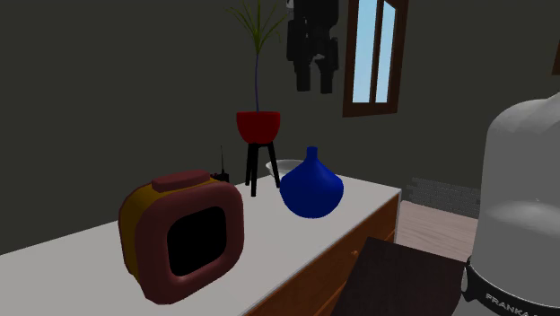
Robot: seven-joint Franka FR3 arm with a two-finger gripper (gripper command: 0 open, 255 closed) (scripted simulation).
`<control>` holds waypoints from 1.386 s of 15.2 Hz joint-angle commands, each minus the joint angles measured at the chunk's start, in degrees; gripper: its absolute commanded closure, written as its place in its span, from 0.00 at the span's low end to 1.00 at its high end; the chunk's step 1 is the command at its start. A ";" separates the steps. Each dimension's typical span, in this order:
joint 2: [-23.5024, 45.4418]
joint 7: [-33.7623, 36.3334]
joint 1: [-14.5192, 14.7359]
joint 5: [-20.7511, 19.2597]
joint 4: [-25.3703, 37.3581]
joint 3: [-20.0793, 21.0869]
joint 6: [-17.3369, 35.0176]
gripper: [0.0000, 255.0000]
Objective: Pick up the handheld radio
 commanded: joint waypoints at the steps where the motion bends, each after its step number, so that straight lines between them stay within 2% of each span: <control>1: 0.00 0.00 0.00 0.00 0.00 0.00 0.00 0.00; 11: 26.86 -9.41 0.08 -0.37 14.17 -4.48 5.59 0.00; 21: 54.13 -17.64 -0.64 1.51 36.41 -5.81 3.25 0.00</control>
